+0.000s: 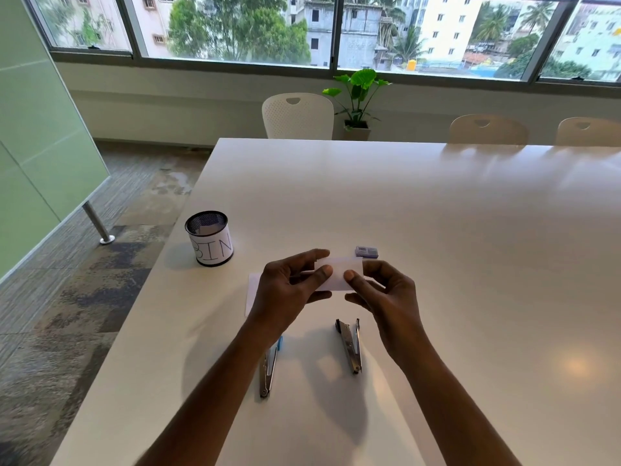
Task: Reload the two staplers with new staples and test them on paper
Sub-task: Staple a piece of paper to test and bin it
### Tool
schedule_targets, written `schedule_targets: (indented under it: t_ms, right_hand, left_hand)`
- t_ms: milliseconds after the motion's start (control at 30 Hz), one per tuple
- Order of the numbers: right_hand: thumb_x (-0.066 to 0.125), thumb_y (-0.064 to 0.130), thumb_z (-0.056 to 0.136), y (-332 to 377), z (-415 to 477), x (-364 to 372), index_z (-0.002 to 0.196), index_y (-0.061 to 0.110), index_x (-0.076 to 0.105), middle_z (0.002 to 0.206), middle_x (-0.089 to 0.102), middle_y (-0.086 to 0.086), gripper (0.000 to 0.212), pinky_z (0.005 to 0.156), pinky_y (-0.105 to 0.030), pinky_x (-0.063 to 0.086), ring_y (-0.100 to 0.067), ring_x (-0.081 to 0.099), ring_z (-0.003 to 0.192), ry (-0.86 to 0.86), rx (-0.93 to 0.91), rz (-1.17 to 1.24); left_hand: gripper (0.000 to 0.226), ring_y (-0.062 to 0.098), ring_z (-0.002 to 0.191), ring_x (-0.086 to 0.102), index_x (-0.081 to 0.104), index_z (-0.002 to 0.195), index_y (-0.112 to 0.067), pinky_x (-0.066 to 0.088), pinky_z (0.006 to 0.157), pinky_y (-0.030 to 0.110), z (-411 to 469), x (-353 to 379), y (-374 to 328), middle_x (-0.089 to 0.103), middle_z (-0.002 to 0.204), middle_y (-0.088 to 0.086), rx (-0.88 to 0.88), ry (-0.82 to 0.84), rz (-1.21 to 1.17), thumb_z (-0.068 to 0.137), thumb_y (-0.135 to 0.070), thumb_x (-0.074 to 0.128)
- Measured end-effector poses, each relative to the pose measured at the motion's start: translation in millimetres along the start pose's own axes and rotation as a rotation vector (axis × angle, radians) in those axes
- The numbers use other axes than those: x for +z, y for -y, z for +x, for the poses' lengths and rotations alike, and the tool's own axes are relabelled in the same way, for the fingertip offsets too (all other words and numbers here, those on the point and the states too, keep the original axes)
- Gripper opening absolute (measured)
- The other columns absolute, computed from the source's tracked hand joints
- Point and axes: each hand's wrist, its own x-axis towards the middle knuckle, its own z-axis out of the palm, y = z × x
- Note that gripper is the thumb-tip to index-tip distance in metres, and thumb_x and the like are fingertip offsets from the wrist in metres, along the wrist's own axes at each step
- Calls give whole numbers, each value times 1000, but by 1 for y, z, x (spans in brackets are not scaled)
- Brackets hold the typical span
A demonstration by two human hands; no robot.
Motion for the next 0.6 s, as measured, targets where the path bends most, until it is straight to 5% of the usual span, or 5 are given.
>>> schedule_targets:
  t_ms: [233, 400, 600]
  right_hand:
    - [71, 10, 89, -2, -3, 4, 113, 0, 64, 106, 71, -18, 27, 80, -39, 61, -29, 73, 96, -45, 38, 23]
    - [73, 6, 87, 0, -6, 5, 128, 16, 56, 106, 71, -20, 45, 80, -42, 62, -30, 74, 96, -13, 25, 38]
    - [71, 8, 89, 1, -8, 7, 119, 16, 65, 108, 70, -13, 31, 67, -32, 62, -21, 75, 92, -36, 21, -26]
  left_hand:
    - [25, 15, 96, 73, 73, 107, -18, 62, 69, 32, -2, 0, 5, 71, 107, -2, 13, -20, 13, 85, -6, 72]
    - [24, 8, 91, 73, 73, 106, -16, 60, 65, 26, -5, 1, 5, 72, 101, -3, 19, -38, -12, 86, -2, 71]
    - [20, 2, 89, 72, 75, 99, -19, 60, 63, 25, -7, 2, 5, 72, 98, -8, 12, -63, -13, 86, -4, 72]
